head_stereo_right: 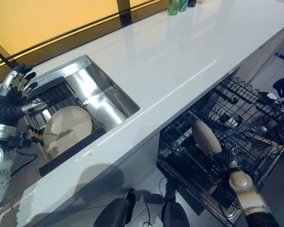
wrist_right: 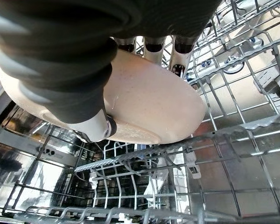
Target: Pick up plates and place into dishwasher.
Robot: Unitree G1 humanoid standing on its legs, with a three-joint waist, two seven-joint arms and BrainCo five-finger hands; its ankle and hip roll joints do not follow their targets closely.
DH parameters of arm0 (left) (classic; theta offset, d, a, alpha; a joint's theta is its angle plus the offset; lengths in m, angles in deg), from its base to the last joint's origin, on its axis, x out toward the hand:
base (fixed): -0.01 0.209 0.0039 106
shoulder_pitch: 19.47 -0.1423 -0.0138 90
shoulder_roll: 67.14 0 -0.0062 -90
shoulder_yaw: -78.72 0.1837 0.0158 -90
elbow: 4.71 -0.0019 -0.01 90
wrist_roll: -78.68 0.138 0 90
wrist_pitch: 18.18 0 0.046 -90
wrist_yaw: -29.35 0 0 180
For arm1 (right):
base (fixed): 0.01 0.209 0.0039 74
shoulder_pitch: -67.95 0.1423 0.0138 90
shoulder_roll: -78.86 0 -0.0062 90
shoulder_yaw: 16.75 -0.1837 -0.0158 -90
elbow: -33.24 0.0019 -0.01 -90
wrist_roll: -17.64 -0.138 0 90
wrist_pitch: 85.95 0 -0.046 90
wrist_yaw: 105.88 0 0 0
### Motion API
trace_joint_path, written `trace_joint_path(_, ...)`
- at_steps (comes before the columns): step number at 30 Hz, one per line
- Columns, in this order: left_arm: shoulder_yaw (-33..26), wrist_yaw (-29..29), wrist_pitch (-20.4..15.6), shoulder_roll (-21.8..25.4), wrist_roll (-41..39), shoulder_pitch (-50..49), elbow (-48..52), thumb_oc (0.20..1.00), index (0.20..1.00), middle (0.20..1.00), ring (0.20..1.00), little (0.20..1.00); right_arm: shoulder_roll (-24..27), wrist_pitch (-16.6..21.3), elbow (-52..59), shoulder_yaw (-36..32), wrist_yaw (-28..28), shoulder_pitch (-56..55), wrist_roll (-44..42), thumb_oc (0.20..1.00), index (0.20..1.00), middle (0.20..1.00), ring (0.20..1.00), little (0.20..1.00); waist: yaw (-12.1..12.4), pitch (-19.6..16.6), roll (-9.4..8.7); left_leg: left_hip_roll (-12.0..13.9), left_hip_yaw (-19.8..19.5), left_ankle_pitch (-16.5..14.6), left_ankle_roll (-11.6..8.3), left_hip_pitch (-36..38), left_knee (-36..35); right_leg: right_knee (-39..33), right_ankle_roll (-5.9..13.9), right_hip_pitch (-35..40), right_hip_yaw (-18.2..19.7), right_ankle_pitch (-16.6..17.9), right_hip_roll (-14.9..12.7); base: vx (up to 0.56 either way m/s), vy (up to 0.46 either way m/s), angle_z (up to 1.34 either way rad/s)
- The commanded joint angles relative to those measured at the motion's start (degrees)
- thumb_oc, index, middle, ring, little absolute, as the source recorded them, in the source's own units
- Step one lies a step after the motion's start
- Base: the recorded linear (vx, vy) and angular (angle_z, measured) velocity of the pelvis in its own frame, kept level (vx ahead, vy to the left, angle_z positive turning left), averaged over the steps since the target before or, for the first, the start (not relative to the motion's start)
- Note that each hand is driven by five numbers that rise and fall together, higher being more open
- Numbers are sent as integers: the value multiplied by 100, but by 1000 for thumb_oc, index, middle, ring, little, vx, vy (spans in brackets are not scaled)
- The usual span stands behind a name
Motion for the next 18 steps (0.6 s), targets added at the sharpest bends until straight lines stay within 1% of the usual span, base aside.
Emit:
trace_joint_path(1,11,-103,-137,236,30,93,444,1000,1000,1000,1000,1000,-152,1,-149,821,369,-443,-159,200,200,200,200,200,172,-239,71,-219,162,529,-104,-527,41,369,188,4,-162,108,-125,132,37,2)
trace_joint_path(6,-80,39,40,168,14,-120,531,1000,1000,1000,1000,1000,-329,-43,-498,877,535,-677,-98,200,200,200,200,200,200,-329,102,-203,226,548,-168,-445,42,340,161,235,-194,52,-139,142,36,1)
trace_joint_path(9,-138,114,118,145,-12,-241,534,1000,1000,1000,1000,1000,-426,-141,-735,922,583,-813,189,200,200,200,200,200,204,-368,121,-194,272,556,-203,-406,55,341,153,347,-206,27,-147,131,45,1)
trace_joint_path(17,-39,83,275,137,-46,-376,650,1000,1000,1000,1000,1000,-422,-388,-1534,1027,268,-797,1149,200,200,200,200,200,259,-406,211,-228,302,612,-246,-370,50,398,163,454,-211,-5,-160,60,42,4)
trace_joint_path(18,-73,116,305,146,-79,-423,650,1000,1000,1000,1000,1000,-412,-487,-1586,1028,212,-791,1311,200,200,200,200,200,269,-425,228,-234,295,635,-248,-329,12,373,165,511,-197,-8,-146,77,35,1)
